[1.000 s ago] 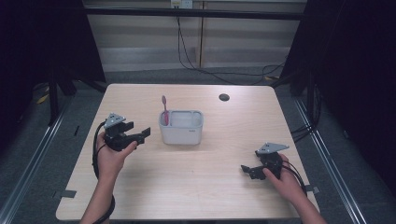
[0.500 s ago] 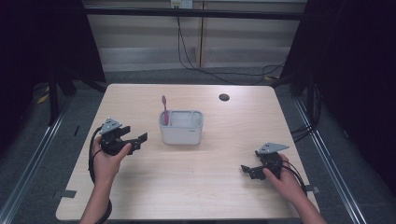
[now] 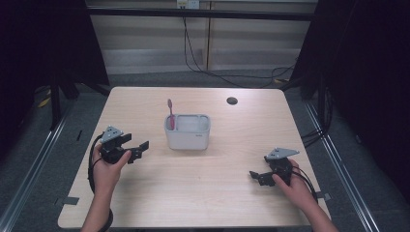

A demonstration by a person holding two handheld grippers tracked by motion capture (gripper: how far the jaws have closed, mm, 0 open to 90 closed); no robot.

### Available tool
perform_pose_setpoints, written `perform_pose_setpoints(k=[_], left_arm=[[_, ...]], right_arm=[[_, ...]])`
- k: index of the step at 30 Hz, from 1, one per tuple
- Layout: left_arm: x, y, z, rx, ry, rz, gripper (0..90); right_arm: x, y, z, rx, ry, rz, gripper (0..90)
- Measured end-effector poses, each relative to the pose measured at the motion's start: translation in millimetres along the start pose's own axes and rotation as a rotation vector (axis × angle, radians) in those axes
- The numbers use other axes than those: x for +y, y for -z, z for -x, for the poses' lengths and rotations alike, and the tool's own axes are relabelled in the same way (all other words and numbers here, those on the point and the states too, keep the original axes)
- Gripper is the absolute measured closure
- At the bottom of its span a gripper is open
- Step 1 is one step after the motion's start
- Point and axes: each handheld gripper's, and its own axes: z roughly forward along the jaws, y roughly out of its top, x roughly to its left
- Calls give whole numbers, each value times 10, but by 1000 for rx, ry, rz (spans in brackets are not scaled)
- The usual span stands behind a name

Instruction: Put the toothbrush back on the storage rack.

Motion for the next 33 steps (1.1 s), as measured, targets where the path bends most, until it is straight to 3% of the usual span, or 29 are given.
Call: perform_pose_setpoints(k=[16, 19, 25, 27, 33], left_arm=[[-140, -47, -53, -9, -22, -36, 218], [-213, -90, -93, -11, -33, -72, 223], [-258, -116, -117, -12, -42, -82, 232], [-284, -124, -134, -5, -57, -107, 232], [-327, -141, -150, 11, -41, -115, 232]], right_arm=[[0, -1, 0, -1, 1, 1, 109], [0, -1, 0, -1, 1, 1, 109], [0, 0, 0, -1, 0, 0, 109], [0, 0, -1, -1, 0, 0, 109], [0, 0, 1, 0, 1, 0, 109]])
